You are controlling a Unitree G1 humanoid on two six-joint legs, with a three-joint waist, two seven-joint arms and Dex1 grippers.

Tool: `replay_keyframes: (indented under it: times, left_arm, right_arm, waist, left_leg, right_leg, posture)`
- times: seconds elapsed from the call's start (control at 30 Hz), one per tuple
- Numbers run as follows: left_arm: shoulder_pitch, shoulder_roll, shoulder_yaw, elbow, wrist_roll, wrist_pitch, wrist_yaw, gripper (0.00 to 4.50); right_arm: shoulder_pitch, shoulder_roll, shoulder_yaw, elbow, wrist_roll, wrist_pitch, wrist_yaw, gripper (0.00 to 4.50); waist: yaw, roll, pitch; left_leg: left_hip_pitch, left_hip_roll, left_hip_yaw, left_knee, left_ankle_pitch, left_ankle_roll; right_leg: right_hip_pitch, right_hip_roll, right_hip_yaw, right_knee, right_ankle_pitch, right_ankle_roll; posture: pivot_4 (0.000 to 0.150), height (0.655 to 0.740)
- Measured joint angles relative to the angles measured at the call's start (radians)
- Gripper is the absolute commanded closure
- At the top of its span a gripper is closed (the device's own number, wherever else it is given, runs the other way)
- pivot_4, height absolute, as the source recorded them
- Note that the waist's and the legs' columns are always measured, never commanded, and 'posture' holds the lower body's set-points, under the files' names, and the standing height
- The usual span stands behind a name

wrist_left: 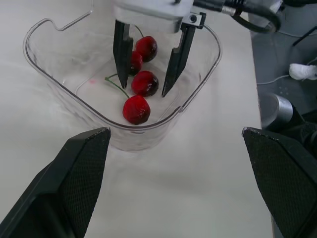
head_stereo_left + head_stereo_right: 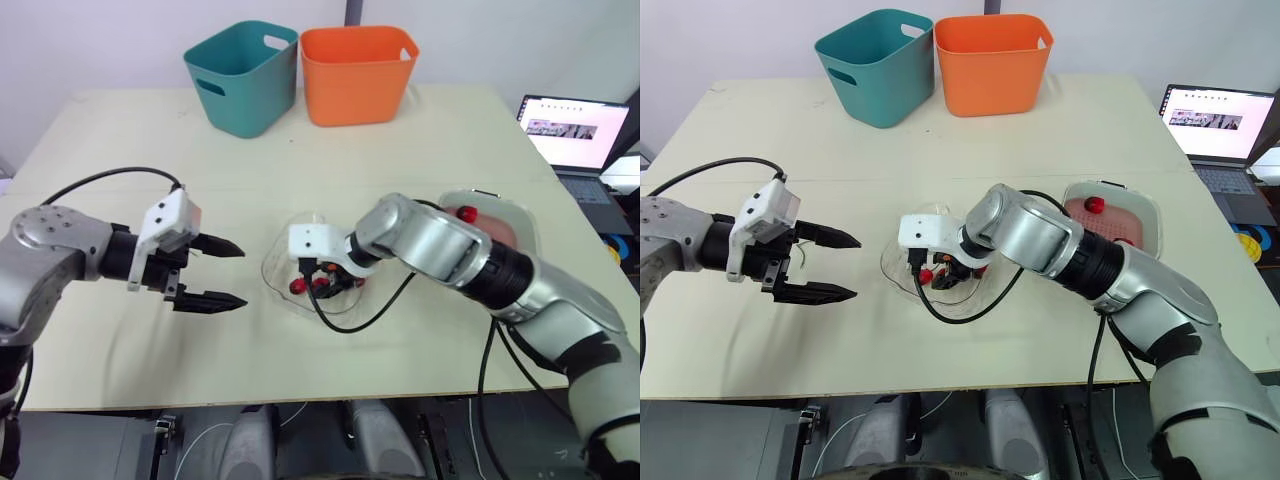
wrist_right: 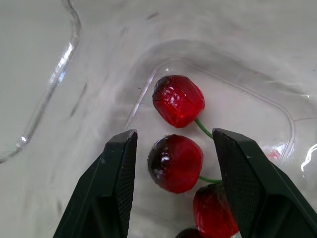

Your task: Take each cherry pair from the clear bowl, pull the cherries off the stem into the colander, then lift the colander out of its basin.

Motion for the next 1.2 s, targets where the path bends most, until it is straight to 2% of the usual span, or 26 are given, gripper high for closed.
replay_keyframes:
  times: [0.2, 0.5, 0.87, 0.97, 1.03, 1.2]
  left_arm:
    - [0.0, -0.017, -0.001, 0.015, 0.0, -0.016, 0.006, 0.0]
    - [0.008, -0.035, -0.001, 0.015, 0.0, -0.028, 0.028, 0.0]
    - [0.008, -0.053, -0.001, 0.014, 0.0, -0.029, 0.045, 0.0]
    - [0.008, -0.054, -0.001, 0.014, 0.0, -0.029, 0.05, 0.0]
    - [0.008, -0.056, -0.001, 0.015, 0.0, -0.029, 0.052, 0.0]
    - [-0.006, -0.062, -0.005, 0.022, 0.0, -0.03, 0.052, 0.0]
  right_arm:
    - [-0.069, 0.039, 0.027, 0.104, -0.097, -0.097, 0.112, 1.96]
    - [-0.074, 0.047, 0.067, 0.187, -0.199, -0.231, 0.3, 1.96]
    - [-0.057, 0.096, 0.067, 0.243, -0.317, -0.305, 0.359, 1.96]
    - [-0.04, 0.104, 0.067, 0.25, -0.347, -0.316, 0.357, 2.53]
    - [-0.034, 0.11, 0.064, 0.256, -0.366, -0.327, 0.355, 3.14]
    - [-0.029, 0.112, 0.043, 0.264, -0.397, -0.343, 0.358, 3.25]
  waist:
    - [-0.002, 0.0, 0.0]
    - [0.0, 0.0, 0.0]
    - [0.0, 0.0, 0.0]
    - [0.0, 0.0, 0.0]
    - [0.0, 0.0, 0.0]
    - [0.0, 0.0, 0.0]
  left_leg:
    - [0.0, 0.0, 0.0, 0.0, 0.0, 0.0]
    - [0.0, 0.0, 0.0, 0.0, 0.0, 0.0]
    - [0.0, 0.0, 0.0, 0.0, 0.0, 0.0]
    - [0.0, 0.0, 0.0, 0.0, 0.0, 0.0]
    - [0.0, 0.0, 0.0, 0.0, 0.0, 0.0]
    - [0.0, 0.0, 0.0, 0.0, 0.0, 0.0]
  right_leg:
    - [0.0, 0.0, 0.0, 0.001, 0.0, 0.0]
    - [0.0, 0.0, -0.001, 0.001, 0.0, 0.0]
    - [0.0, 0.0, -0.001, 0.001, 0.0, 0.0]
    - [0.0, 0.0, -0.001, 0.001, 0.0, 0.0]
    - [0.0, 0.0, -0.001, 0.001, 0.0, 0.001]
    - [0.0, 0.0, -0.001, 0.002, 0.0, 0.001]
  posture:
    - [0.15, 0.74]
    - [0.15, 0.74]
    - [0.15, 0.74]
    - [0.15, 0.74]
    - [0.15, 0.74]
    - [0.15, 0.74]
